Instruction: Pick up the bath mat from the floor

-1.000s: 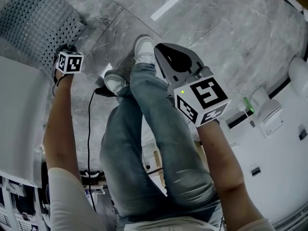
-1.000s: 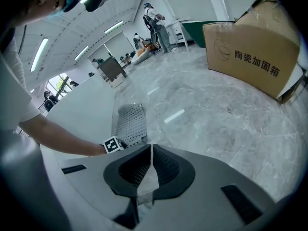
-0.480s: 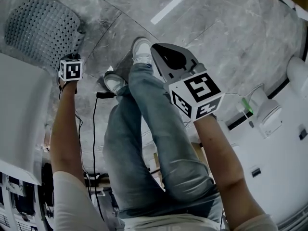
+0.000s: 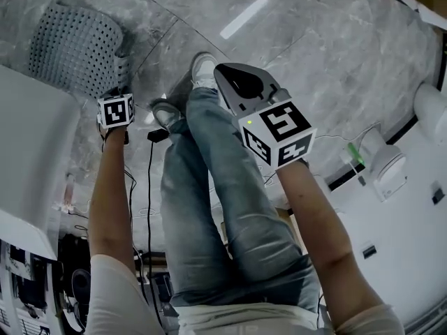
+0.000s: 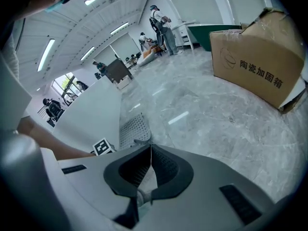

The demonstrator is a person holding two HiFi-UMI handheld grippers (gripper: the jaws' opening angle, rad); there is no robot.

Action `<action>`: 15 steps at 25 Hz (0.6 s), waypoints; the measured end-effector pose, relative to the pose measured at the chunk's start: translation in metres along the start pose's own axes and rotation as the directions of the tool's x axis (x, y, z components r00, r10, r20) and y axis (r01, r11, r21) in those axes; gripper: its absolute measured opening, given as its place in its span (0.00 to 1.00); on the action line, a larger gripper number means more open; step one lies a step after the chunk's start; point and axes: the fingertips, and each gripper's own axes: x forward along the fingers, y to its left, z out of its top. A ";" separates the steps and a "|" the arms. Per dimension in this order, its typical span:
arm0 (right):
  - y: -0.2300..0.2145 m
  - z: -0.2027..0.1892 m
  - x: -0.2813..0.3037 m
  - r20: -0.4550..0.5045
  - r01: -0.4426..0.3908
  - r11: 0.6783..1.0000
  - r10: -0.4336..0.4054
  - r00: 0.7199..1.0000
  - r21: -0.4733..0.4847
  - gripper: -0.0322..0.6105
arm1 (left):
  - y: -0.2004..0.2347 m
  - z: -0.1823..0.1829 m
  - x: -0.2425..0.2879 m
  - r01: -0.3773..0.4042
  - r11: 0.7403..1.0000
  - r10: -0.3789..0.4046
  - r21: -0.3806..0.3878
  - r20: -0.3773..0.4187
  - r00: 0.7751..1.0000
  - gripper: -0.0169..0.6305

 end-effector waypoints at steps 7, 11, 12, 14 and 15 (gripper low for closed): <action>0.020 0.009 -0.015 -0.004 -0.023 0.999 0.023 1.000 -0.027 0.09 | -0.019 -0.029 -0.043 0.029 0.999 -0.029 -0.026 0.013 1.000 0.20; 0.037 0.009 -0.028 -0.014 -0.036 0.998 0.035 0.999 -0.049 0.09 | -0.020 -0.039 -0.072 0.028 0.998 -0.027 -0.047 0.028 0.999 0.20; 0.040 0.010 -0.031 -0.014 -0.039 0.998 0.038 0.999 -0.055 0.09 | -0.020 -0.038 -0.079 0.028 0.998 -0.026 -0.057 0.033 0.999 0.20; 0.048 0.015 -0.037 -0.010 -0.041 0.997 0.040 0.999 -0.060 0.09 | -0.018 -0.037 -0.095 0.028 0.997 -0.025 -0.073 0.041 0.999 0.21; 0.053 0.018 -0.041 -0.008 -0.042 0.997 0.042 0.999 -0.061 0.09 | -0.018 -0.036 -0.104 0.029 0.996 -0.026 -0.080 0.046 0.999 0.21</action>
